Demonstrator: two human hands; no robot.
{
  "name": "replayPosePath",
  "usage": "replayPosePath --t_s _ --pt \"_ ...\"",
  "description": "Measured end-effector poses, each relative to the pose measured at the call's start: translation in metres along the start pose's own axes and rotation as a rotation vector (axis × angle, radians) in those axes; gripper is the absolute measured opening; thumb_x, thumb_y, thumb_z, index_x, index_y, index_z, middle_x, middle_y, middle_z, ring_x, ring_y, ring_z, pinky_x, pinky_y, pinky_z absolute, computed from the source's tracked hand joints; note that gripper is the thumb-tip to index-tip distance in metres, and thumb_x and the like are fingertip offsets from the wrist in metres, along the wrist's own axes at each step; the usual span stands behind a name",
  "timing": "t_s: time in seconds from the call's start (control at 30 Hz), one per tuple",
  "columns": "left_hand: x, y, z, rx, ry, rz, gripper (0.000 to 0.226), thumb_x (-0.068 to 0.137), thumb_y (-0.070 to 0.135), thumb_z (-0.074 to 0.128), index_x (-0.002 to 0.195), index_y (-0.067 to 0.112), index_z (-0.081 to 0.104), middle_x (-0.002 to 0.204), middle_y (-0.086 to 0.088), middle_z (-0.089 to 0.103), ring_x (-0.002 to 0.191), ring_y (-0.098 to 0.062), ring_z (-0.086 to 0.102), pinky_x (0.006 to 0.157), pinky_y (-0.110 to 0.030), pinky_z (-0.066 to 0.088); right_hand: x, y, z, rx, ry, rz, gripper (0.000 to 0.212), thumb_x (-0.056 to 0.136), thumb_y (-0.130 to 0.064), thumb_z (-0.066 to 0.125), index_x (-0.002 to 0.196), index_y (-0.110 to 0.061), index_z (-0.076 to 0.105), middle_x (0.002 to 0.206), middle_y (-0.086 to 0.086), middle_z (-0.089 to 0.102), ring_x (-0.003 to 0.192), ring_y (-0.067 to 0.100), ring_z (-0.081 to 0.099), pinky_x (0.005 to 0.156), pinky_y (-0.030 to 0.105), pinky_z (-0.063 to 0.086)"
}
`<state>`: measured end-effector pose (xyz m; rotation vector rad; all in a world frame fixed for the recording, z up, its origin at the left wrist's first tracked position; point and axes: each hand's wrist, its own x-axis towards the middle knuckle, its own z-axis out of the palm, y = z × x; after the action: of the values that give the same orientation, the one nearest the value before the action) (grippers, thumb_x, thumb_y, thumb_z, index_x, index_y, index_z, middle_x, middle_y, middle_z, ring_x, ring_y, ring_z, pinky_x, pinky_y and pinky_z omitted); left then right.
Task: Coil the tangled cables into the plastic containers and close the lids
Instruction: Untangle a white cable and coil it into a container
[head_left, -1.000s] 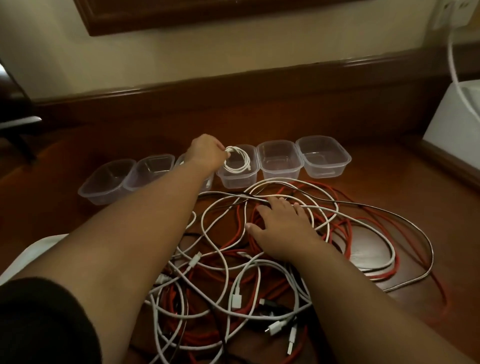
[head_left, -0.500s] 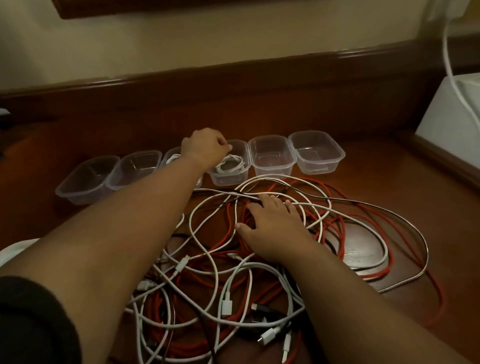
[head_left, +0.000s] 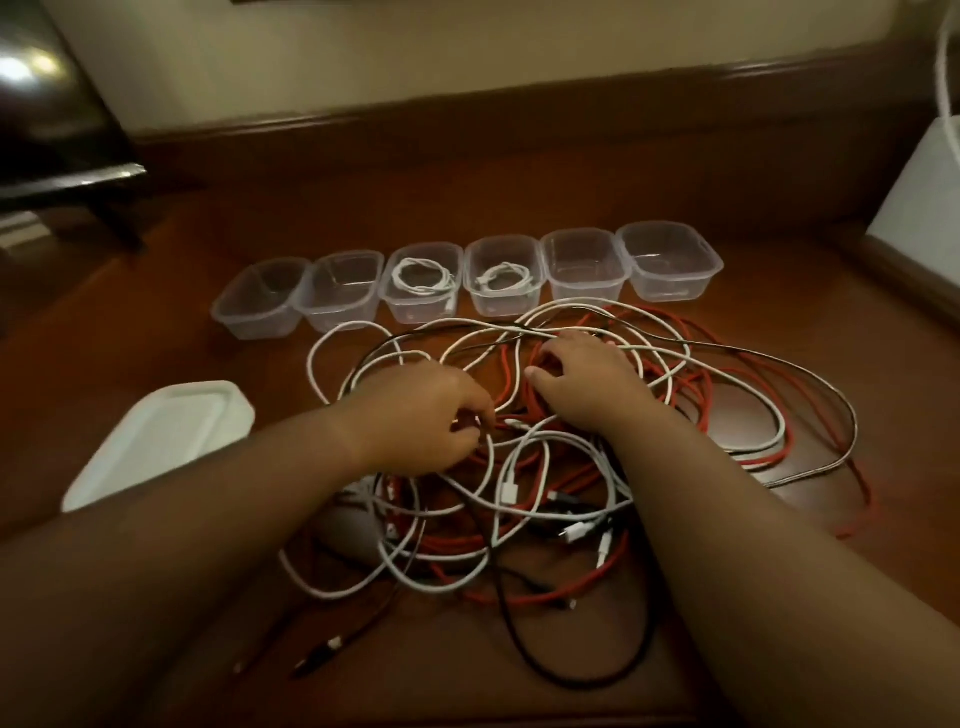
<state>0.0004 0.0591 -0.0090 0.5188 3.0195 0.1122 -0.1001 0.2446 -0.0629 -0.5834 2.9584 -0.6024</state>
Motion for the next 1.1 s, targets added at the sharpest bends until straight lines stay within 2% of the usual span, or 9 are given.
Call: replayPosePath --t_s 0.13,0.33,0.53,0.63,0.7,0.8,0.93,1.0,1.1 --pt "-0.01 0.001 0.014 0.126 -0.065 0.023 0.043 0.09 0.031 0.057 0.132 0.041 0.054 0.119 0.011 0.058 0.111 -0.013 0.057 0.085 -0.038 0.053 -0.011 -0.012 -0.015 0.044 -0.004 0.024 0.043 0.096 -0.046 0.051 0.127 -0.018 0.059 0.131 0.006 0.058 0.119 0.025 0.053 0.102 0.043 0.044" --pt "-0.007 0.001 0.015 0.07 0.052 0.034 0.028 0.094 0.039 0.059 0.12 0.034 0.063 0.116 0.01 0.063 0.107 -0.013 0.059 0.082 -0.037 0.054 -0.05 -0.032 -0.041 0.163 0.035 0.009 0.021 0.097 -0.037 0.055 0.107 -0.021 0.065 0.093 -0.001 0.066 0.083 0.016 0.061 0.066 0.028 0.046" --pt "-0.01 -0.005 -0.011 -0.118 0.355 0.048 0.019 0.094 0.039 0.06 0.109 0.029 0.063 0.1 0.008 0.066 0.089 -0.012 0.061 0.072 -0.034 0.051 -0.089 -0.061 -0.046 0.267 -0.095 -0.072 0.029 0.094 -0.044 0.059 0.111 -0.021 0.062 0.095 -0.006 0.063 0.083 0.007 0.059 0.066 0.023 0.047" --pt "-0.014 0.001 -0.03 -0.2 0.514 0.061 0.015 0.094 0.035 0.061 0.107 0.029 0.065 0.089 0.009 0.065 0.078 -0.009 0.061 0.068 -0.034 0.054 -0.095 -0.076 -0.054 0.341 -0.116 -0.099 0.025 0.095 -0.038 0.06 0.111 -0.019 0.061 0.095 -0.004 0.064 0.088 0.012 0.061 0.074 0.028 0.051" --pt "-0.016 0.006 -0.041 -0.248 0.614 0.071 0.016 0.095 0.033 0.06 0.11 0.027 0.064 0.09 0.005 0.067 0.078 -0.011 0.064 0.067 -0.036 0.057 -0.099 -0.085 -0.061 0.424 -0.085 -0.081 0.014 0.099 -0.03 0.055 0.101 -0.018 0.062 0.091 0.0 0.065 0.082 0.012 0.061 0.068 0.026 0.049" --pt "-0.02 0.016 -0.051 -0.421 0.704 -0.015 0.022 0.096 0.03 0.06 0.118 0.026 0.059 0.099 0.0 0.067 0.083 -0.013 0.067 0.069 -0.035 0.058 -0.099 -0.096 -0.075 0.696 -0.021 -0.011 0.029 0.104 -0.032 0.044 0.101 -0.012 0.064 0.098 0.01 0.069 0.082 0.018 0.064 0.067 0.028 0.052" --pt "-0.035 0.033 -0.046 -0.957 0.534 -0.136 0.033 0.095 0.032 0.063 0.125 0.022 0.052 0.104 -0.006 0.069 0.083 -0.016 0.072 0.068 -0.03 0.059 -0.103 -0.112 -0.103 1.243 -0.008 0.123 0.038 0.104 -0.037 0.041 0.107 -0.005 0.062 0.096 0.014 0.07 0.079 0.023 0.07 0.066 0.035 0.059" --pt "-0.041 0.035 -0.031 -0.974 0.411 -0.079 0.022 0.092 0.032 0.065 0.111 0.021 0.062 0.096 -0.005 0.072 0.082 -0.012 0.071 0.071 -0.029 0.056 -0.102 -0.116 -0.113 1.321 0.01 0.11 0.041 0.105 -0.037 0.039 0.108 -0.003 0.06 0.092 0.015 0.069 0.077 0.025 0.07 0.066 0.035 0.06" --pt "-0.044 0.03 -0.008 -0.764 0.394 -0.067 0.008 0.091 0.019 0.069 0.091 0.027 0.069 0.089 0.001 0.072 0.084 -0.015 0.07 0.079 -0.038 0.059 -0.103 -0.115 -0.129 1.321 0.091 0.059 0.041 0.106 -0.037 0.037 0.107 -0.002 0.059 0.087 0.016 0.068 0.079 0.028 0.07 0.071 0.037 0.06"
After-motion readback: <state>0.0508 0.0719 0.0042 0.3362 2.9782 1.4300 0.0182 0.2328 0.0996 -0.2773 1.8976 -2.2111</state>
